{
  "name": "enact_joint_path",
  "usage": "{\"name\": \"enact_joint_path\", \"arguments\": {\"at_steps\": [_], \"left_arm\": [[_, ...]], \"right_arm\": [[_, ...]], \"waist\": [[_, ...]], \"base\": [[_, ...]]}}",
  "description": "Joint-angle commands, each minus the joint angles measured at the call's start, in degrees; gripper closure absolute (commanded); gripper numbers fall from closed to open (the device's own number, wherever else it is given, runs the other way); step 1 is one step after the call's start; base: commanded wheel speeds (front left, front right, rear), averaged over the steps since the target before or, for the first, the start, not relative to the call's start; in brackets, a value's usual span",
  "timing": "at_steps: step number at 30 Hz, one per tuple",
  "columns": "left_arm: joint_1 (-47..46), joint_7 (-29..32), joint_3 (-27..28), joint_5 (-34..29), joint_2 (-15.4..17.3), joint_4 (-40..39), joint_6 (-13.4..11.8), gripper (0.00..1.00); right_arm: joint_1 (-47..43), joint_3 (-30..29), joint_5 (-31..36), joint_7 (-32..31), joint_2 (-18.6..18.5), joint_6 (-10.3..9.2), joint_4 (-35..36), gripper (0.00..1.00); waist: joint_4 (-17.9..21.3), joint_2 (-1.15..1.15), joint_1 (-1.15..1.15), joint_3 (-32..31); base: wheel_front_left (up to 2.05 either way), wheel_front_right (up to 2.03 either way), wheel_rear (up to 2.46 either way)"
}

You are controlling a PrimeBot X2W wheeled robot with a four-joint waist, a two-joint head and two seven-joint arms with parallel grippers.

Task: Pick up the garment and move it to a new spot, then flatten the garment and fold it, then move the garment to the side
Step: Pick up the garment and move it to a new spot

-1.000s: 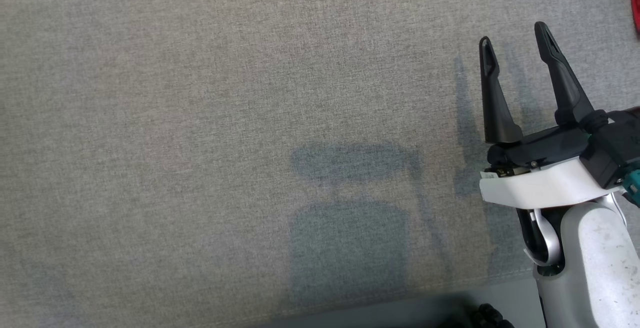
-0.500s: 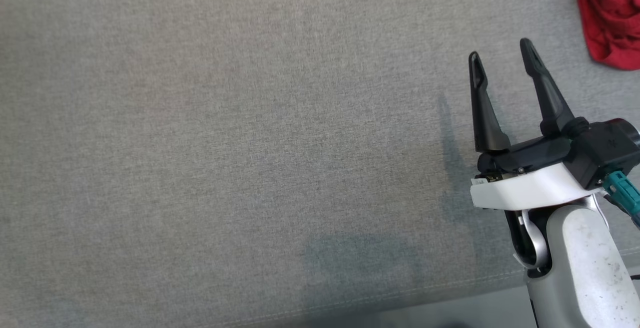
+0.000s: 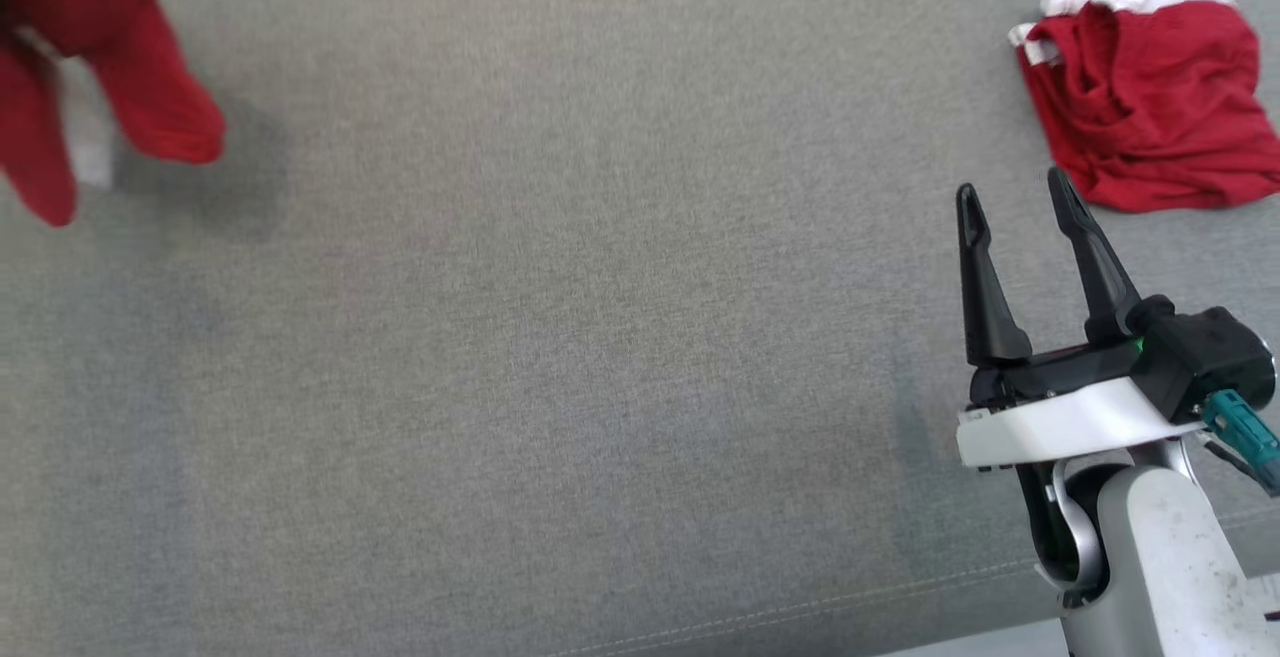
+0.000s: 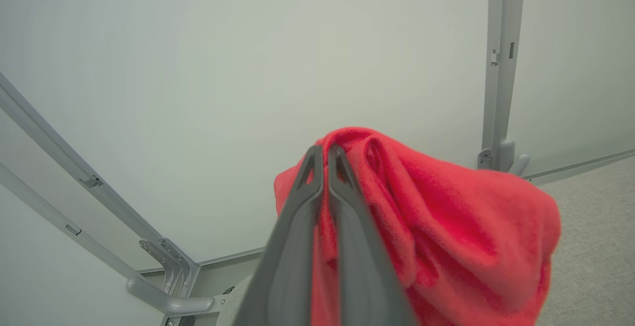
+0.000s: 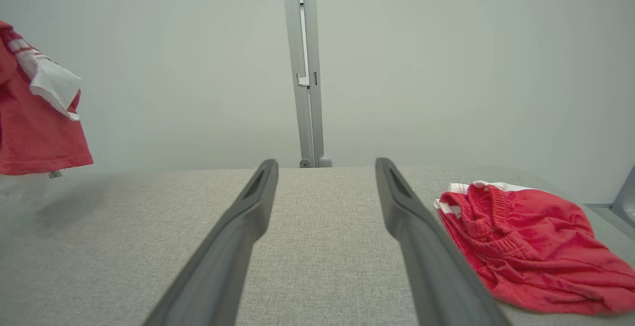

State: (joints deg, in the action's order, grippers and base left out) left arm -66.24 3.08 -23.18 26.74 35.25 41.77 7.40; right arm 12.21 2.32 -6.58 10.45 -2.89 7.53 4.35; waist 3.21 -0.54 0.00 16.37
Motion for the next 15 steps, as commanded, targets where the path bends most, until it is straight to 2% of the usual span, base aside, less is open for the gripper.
{"name": "enact_joint_path", "arguments": {"at_steps": [1,9,15], "left_arm": [[1.19,0.50,-1.46,1.28,-0.22,-2.59,0.07,1.00],[5.92,1.27,-7.41,4.03,-4.27,-11.97,0.08,1.00],[12.06,0.00,-11.60,5.76,-10.81,-17.03,-0.08,1.00]], "right_arm": [[-1.44,-0.28,-0.60,0.26,-0.02,-0.08,-0.17,0.00],[-4.05,-1.00,-1.76,0.43,-0.02,-0.08,-0.60,0.00],[-6.02,-1.14,-2.50,0.59,-0.02,-0.09,-1.10,0.00]], "waist": [[1.19,0.54,0.00,-5.64],[2.63,0.54,0.00,-9.27],[3.98,0.54,0.00,-10.56]], "base": [[0.00,0.00,0.00],[0.00,0.00,0.00],[0.00,0.00,0.00]]}}
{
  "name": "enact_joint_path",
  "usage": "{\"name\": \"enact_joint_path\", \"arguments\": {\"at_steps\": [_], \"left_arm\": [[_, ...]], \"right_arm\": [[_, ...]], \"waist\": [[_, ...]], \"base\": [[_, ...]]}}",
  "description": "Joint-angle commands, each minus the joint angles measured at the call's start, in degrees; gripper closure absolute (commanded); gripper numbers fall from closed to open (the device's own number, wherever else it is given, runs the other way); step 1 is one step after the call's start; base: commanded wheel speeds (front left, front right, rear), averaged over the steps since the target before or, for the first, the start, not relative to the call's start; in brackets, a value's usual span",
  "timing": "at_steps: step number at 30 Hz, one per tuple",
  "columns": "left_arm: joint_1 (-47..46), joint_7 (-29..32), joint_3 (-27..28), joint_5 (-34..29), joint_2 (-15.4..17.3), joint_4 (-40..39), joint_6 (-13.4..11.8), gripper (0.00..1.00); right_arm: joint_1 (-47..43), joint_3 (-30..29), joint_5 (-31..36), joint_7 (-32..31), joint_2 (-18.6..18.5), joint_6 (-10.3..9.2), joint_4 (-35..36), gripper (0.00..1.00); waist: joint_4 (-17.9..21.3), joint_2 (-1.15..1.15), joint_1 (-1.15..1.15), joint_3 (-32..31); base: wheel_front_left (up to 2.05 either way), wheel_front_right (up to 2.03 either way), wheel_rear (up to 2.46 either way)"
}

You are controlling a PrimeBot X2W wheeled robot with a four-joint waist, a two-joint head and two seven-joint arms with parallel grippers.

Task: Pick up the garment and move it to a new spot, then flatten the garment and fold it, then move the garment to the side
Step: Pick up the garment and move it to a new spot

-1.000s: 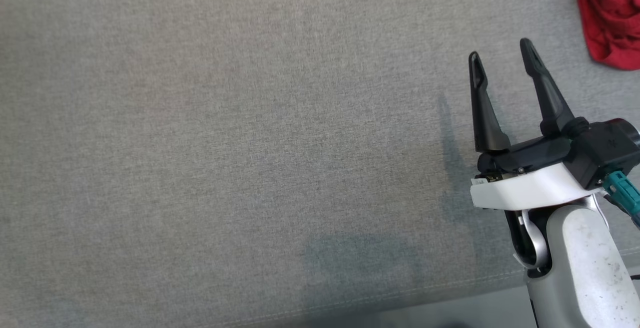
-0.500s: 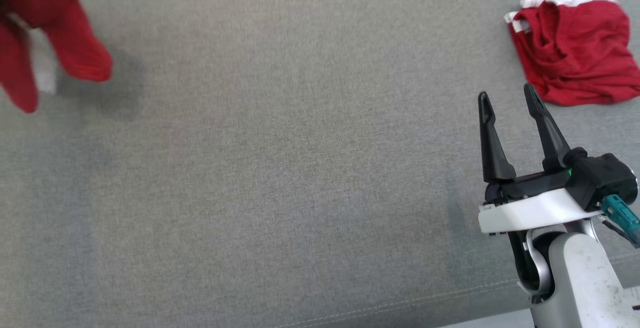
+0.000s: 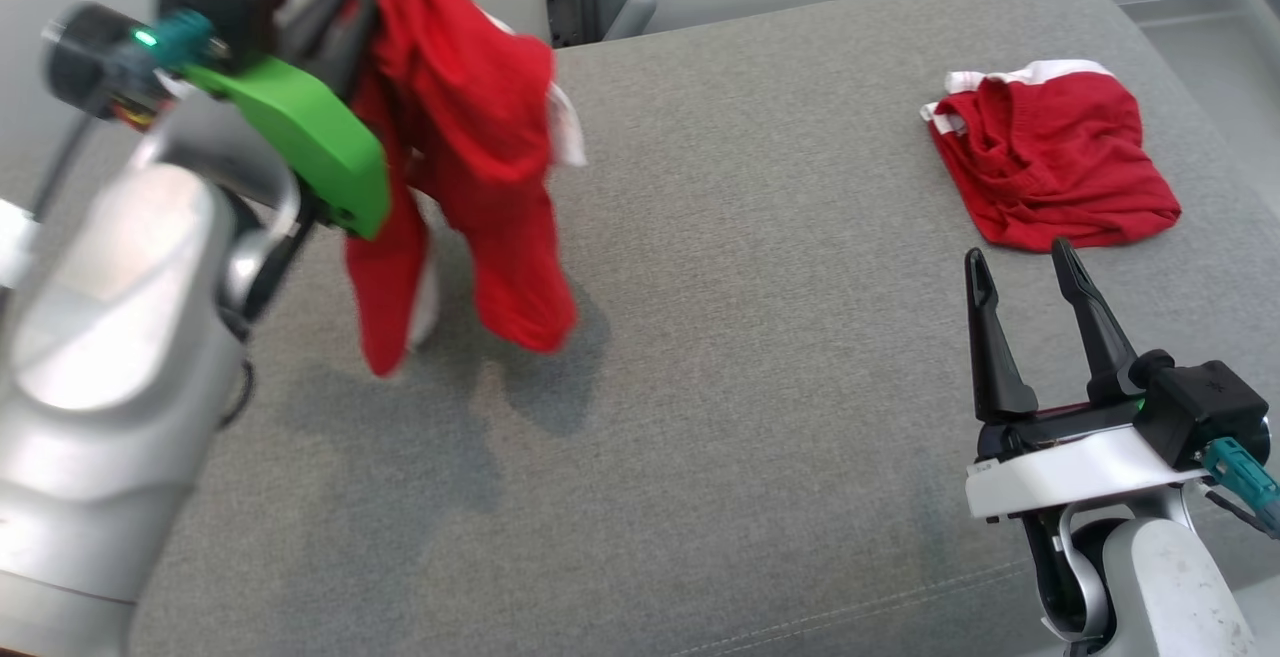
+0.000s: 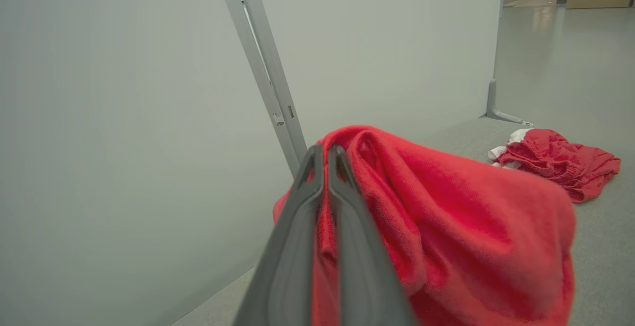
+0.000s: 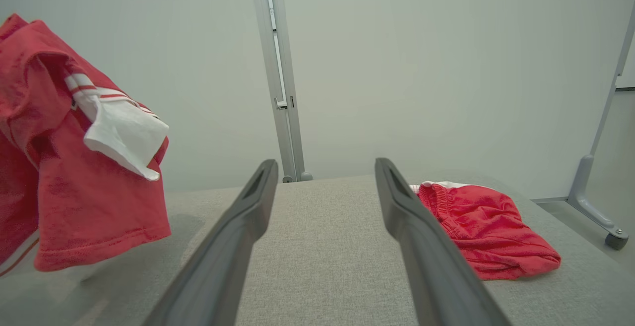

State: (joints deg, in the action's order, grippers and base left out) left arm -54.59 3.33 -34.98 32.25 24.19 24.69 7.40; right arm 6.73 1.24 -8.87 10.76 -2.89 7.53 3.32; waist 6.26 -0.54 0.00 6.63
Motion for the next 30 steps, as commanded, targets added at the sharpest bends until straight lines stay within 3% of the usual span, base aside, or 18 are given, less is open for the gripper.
{"name": "enact_joint_path", "arguments": {"at_steps": [1,8,12,19,26,27,28,29,30], "left_arm": [[1.18,-0.68,-0.39,0.17,-0.75,-0.34,-0.35,1.00],[5.48,-5.88,-2.09,1.45,-8.01,0.82,-2.22,1.00],[8.41,-11.25,-1.82,2.40,-11.81,5.32,-3.63,1.00],[12.97,-16.92,-1.49,2.11,-14.37,15.40,-5.27,1.00],[16.21,-18.55,1.20,2.19,-15.71,23.54,-6.31,1.00],[16.63,-18.53,1.67,1.92,-16.00,23.70,-6.24,0.93],[17.18,-18.49,2.32,1.69,-16.22,23.53,-5.98,0.73],[17.96,-18.48,2.94,1.47,-16.43,23.34,-5.80,0.50],[18.81,-18.48,3.45,1.14,-16.51,23.11,-5.55,0.14]], "right_arm": [[-0.68,-0.01,-0.28,0.31,-0.03,-0.09,-0.14,0.00],[-1.24,0.39,-1.17,0.74,-0.02,-0.09,-0.69,0.00],[-1.37,1.05,-1.94,1.24,-0.02,-0.09,-1.25,0.00],[-0.33,0.78,-2.02,2.03,-0.02,-0.09,-2.04,0.00],[0.50,1.01,-2.15,2.38,-0.02,-0.09,-2.89,0.00],[0.54,0.92,-2.08,2.43,-0.02,-0.09,-3.01,0.00],[0.57,0.84,-2.00,2.47,-0.02,-0.09,-3.10,0.00],[0.57,0.72,-1.93,2.48,-0.02,-0.09,-3.27,0.00],[0.55,0.61,-1.82,2.46,-0.02,-0.09,-3.42,0.00]], "waist": [[1.25,0.54,0.00,-0.93],[3.63,0.54,0.00,-0.74],[5.09,0.54,0.00,0.44],[6.03,0.54,0.00,2.52],[5.93,0.54,0.00,3.19],[5.82,0.54,0.00,3.12],[5.70,0.54,0.00,3.02],[5.53,0.54,0.00,2.88],[5.34,0.54,0.00,2.69]], "base": [[0.00,0.00,0.00],[0.00,0.00,0.00],[0.00,0.00,0.00],[0.00,0.00,0.00],[0.00,0.00,0.00],[0.00,0.00,0.00],[0.00,0.00,0.00],[0.00,0.00,0.00],[0.00,0.00,0.00]]}}
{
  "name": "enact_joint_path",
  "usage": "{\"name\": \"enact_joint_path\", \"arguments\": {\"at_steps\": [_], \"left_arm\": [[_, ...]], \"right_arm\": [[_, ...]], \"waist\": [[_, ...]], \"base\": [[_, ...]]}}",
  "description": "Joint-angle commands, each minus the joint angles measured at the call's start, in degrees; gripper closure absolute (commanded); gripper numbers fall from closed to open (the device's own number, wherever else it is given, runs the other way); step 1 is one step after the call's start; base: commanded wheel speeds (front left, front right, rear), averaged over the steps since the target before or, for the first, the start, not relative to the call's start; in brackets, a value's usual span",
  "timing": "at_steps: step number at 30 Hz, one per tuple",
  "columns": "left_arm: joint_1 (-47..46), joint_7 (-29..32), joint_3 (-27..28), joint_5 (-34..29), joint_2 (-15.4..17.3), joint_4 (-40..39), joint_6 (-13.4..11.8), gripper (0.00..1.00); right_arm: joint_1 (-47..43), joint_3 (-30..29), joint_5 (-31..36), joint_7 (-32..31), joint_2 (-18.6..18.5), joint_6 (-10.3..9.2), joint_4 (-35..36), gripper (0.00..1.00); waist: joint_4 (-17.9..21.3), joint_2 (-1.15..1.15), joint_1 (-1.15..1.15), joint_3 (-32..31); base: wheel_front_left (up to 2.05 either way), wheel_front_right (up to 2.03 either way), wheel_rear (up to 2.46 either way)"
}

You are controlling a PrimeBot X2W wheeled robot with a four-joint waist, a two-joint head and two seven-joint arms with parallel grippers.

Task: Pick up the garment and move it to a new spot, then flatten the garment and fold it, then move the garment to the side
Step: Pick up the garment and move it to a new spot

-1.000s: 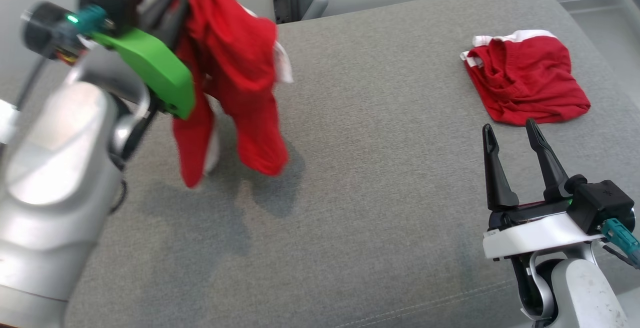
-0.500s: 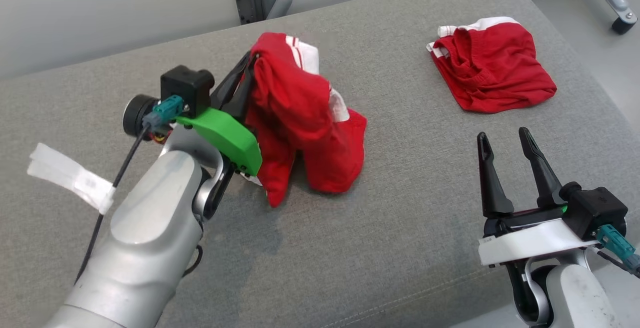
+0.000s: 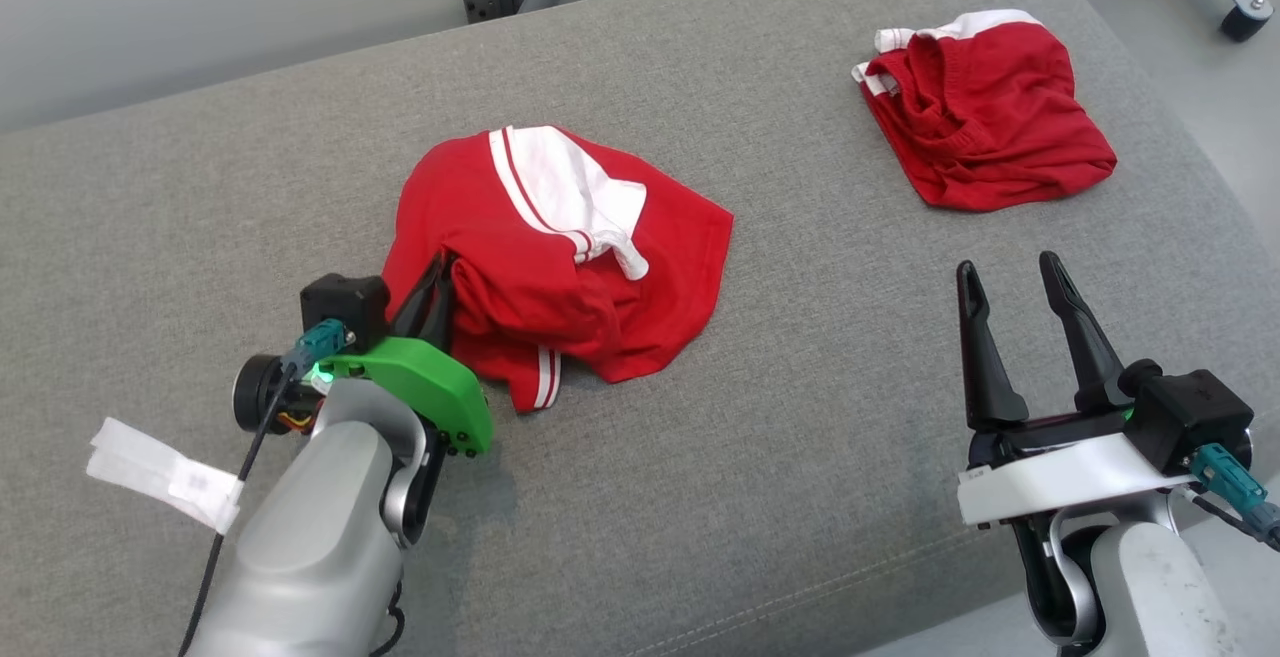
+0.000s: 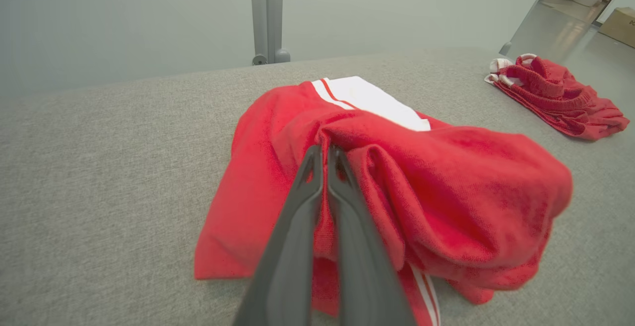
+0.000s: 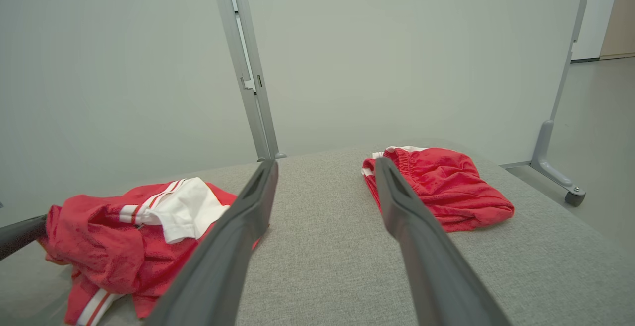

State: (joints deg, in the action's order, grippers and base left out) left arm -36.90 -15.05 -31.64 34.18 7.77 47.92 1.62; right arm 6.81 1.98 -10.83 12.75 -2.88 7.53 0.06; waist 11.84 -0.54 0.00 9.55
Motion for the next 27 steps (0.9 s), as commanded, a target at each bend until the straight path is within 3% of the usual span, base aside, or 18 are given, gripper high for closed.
{"name": "enact_joint_path", "arguments": {"at_steps": [1,9,18,27], "left_arm": [[1.95,-0.11,0.64,-1.10,-0.22,-0.33,0.37,0.00],[6.91,-0.12,4.50,-3.76,-1.34,-3.68,1.45,0.00],[13.15,-0.08,9.33,-9.22,-2.01,-12.58,1.89,0.00],[22.77,-0.07,16.77,-13.34,-2.12,-24.09,-0.40,0.00]], "right_arm": [[0.46,-0.27,0.25,0.44,-0.03,-0.09,-0.27,0.00],[-0.25,-0.91,0.55,0.16,-0.03,-0.09,-0.94,0.00],[-1.74,-1.65,1.03,-0.41,-0.03,-0.09,-1.18,0.00],[-3.75,-2.16,2.25,-0.16,-0.04,-0.09,-1.44,0.00]], "waist": [[-0.42,0.54,0.00,-0.42],[-2.06,0.54,0.00,-2.41],[-4.10,0.54,0.00,-5.64],[-5.45,0.54,0.00,-8.33]], "base": [[0.00,0.00,0.00],[0.00,0.00,0.00],[0.00,0.00,0.00],[0.00,0.00,0.00]]}}
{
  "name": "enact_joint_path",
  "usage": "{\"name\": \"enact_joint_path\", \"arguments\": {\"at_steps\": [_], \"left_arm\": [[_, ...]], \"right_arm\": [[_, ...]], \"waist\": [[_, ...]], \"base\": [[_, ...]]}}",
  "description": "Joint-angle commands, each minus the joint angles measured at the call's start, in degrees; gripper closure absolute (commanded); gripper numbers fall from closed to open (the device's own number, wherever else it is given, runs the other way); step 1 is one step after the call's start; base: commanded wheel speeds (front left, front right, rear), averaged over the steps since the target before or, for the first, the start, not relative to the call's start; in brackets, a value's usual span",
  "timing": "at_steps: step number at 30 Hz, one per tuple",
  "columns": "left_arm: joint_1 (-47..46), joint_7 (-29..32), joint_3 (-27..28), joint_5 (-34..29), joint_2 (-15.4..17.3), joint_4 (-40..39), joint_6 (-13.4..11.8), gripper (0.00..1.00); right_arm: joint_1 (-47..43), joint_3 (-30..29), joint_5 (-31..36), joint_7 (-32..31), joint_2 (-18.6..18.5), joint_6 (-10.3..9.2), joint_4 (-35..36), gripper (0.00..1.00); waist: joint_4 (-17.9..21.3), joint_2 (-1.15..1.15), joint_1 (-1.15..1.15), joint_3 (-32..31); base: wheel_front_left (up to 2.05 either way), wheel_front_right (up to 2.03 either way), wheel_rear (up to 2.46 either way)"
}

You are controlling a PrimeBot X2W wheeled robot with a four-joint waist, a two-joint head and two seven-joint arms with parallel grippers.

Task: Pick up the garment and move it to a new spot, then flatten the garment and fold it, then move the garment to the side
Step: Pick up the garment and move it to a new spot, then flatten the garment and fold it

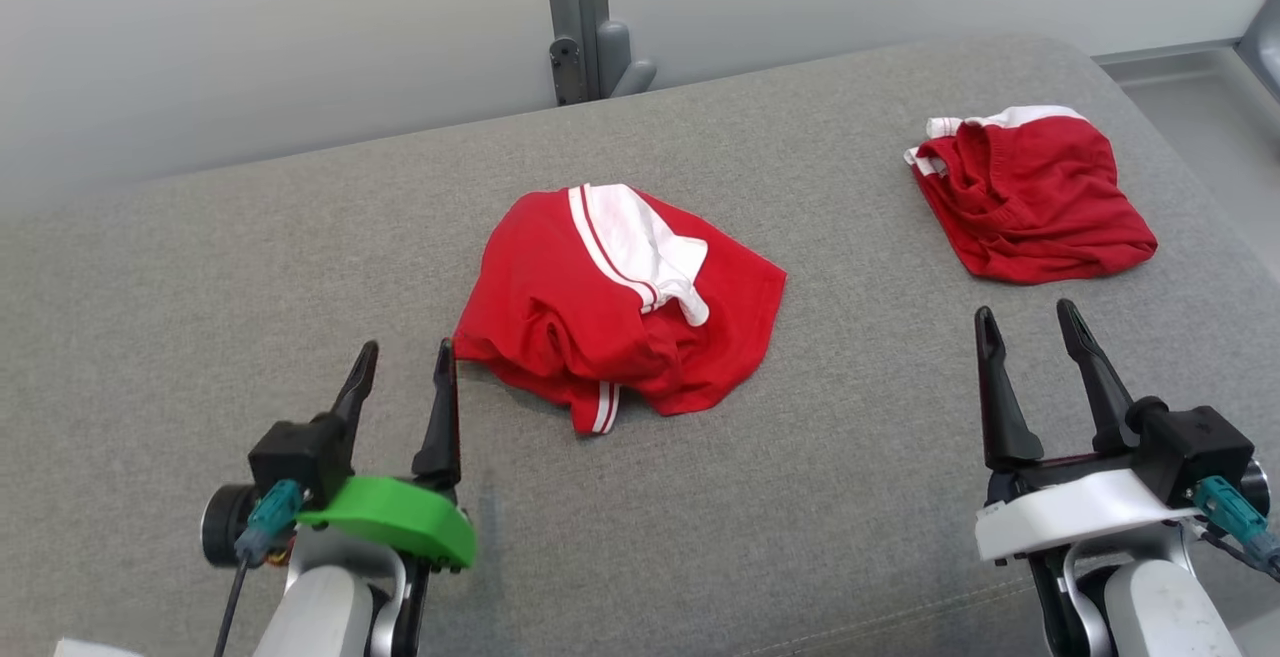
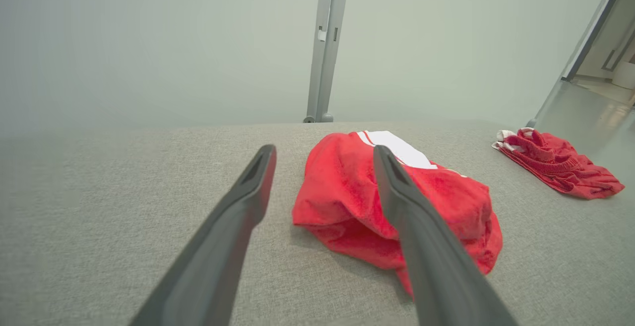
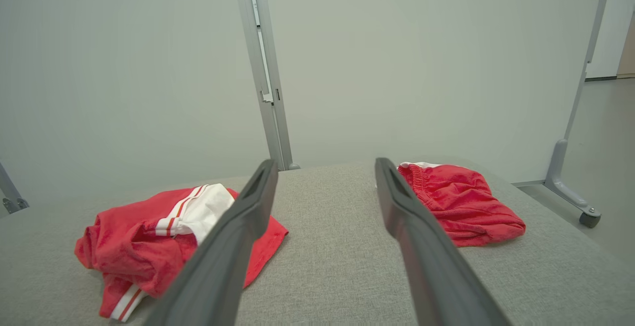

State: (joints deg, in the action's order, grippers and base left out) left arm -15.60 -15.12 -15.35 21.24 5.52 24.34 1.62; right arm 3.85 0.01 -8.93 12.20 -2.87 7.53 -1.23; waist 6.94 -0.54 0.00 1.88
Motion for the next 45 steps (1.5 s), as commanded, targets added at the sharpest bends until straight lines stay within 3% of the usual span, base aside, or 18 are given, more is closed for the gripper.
{"name": "enact_joint_path", "arguments": {"at_steps": [1,7,14,23,45], "left_arm": [[2.81,-0.01,1.36,-0.97,0.24,-1.76,-0.81,0.00],[11.14,0.00,6.88,-2.34,-0.24,-8.87,-3.20,0.00],[16.21,-0.01,9.43,-3.44,-1.46,-13.13,-3.86,0.00],[17.25,0.00,10.19,-4.57,-2.19,-12.88,-3.22,0.00],[16.74,0.00,10.90,-5.66,-2.59,-12.27,-2.83,0.00]], "right_arm": [[-1.14,-0.34,0.48,0.54,-0.05,-0.09,-0.23,0.00],[-3.15,0.15,0.74,1.17,-0.03,-0.09,-0.70,0.00],[-4.56,1.36,-0.10,1.82,-0.06,-0.09,-2.06,0.00],[-4.44,2.09,-1.10,2.67,-0.06,-0.09,-3.53,0.00],[-2.76,2.82,-0.44,3.00,-0.05,-0.09,-4.97,0.00]], "waist": [[-0.72,0.54,0.00,-0.86],[-2.24,0.54,0.00,-1.86],[-5.13,0.54,0.00,-2.42],[-6.86,0.54,0.00,-2.47],[-6.93,0.54,0.00,-1.84]], "base": [[0.00,0.00,0.00],[0.00,0.00,0.00],[0.00,0.00,0.00],[0.00,0.00,0.00],[0.00,0.00,0.00]]}}
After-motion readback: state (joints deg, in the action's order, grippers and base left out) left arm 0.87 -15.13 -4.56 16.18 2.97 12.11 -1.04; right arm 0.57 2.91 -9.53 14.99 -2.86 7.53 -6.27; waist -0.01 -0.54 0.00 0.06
